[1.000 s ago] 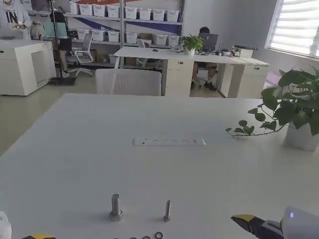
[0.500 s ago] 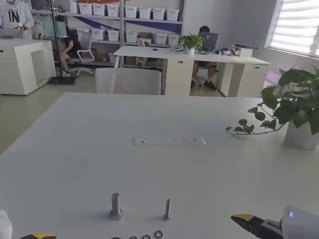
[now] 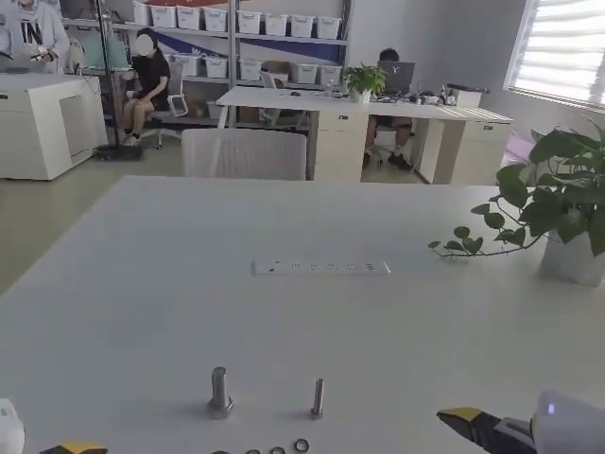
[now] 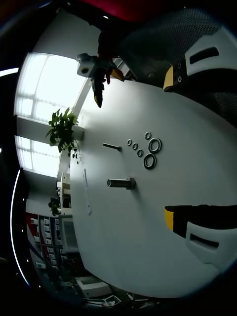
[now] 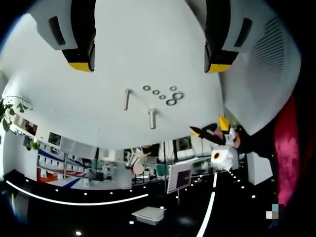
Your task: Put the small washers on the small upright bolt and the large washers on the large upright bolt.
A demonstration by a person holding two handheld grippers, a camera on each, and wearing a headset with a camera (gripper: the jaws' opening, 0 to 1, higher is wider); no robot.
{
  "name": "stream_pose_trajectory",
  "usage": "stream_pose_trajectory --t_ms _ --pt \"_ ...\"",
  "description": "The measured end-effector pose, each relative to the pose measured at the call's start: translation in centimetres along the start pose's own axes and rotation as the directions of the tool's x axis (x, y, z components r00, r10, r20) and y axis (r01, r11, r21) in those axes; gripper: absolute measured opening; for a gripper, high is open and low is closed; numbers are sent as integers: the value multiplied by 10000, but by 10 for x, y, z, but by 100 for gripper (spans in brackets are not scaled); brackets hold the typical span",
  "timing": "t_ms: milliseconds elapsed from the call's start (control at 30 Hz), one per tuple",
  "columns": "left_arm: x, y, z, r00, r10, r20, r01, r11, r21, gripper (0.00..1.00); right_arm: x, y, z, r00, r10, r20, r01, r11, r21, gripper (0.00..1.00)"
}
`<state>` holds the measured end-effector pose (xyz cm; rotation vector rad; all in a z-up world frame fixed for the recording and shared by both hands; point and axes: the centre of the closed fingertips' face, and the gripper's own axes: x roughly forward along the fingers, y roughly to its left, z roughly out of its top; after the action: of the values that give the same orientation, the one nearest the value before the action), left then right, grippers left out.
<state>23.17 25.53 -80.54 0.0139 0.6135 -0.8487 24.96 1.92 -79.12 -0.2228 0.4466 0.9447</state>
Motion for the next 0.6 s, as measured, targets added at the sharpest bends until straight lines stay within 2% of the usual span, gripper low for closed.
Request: stream_pose_trajectory --t_ms 600 --pt "-1 0 0 10000 14 32 -14 10000 -24 94 9 8 7 9988 454 -184 -458 9987 -202 90"
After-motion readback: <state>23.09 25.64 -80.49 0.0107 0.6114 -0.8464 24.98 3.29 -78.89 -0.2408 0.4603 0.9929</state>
